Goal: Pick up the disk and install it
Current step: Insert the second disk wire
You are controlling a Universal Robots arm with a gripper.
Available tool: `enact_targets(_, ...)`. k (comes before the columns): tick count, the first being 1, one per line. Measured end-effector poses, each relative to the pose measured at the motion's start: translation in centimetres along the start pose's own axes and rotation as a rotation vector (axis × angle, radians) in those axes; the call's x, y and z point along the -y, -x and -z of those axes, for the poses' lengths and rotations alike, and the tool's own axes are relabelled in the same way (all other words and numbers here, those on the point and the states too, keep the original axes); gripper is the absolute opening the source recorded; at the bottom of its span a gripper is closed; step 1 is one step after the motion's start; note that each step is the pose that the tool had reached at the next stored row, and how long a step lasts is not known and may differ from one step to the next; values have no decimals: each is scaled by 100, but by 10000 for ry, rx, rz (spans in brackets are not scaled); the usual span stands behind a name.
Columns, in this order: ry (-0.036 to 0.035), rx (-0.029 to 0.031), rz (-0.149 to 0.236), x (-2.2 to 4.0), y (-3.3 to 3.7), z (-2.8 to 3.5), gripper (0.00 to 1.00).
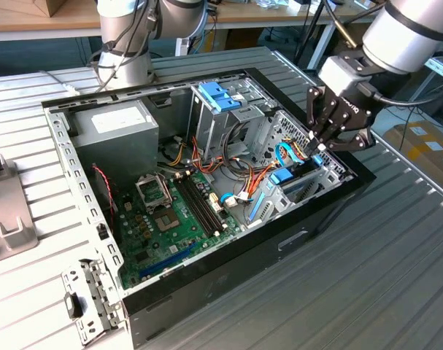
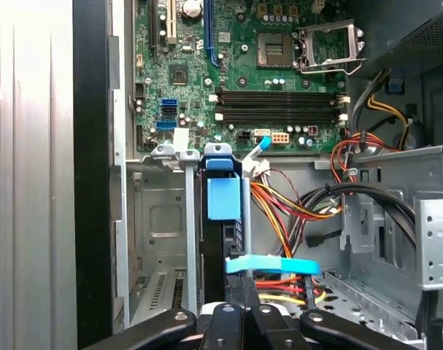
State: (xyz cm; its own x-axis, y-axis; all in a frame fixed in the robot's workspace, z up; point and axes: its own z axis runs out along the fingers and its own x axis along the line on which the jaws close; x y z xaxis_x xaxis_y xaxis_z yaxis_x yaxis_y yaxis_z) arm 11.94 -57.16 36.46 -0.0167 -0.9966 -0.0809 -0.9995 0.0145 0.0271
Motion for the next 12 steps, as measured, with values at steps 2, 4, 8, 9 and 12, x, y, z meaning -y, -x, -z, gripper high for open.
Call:
enact_targets(2,0,-2,0,37,3,27,11)
enact_targets(4,1,-1,0,67,5,40,11)
enact_targets(8,1,1,-2,89,6,44,11)
enact_targets(9,1,-1,-1,94,5,45,11)
enact_targets(12,1,0,-1,102,5,45,11)
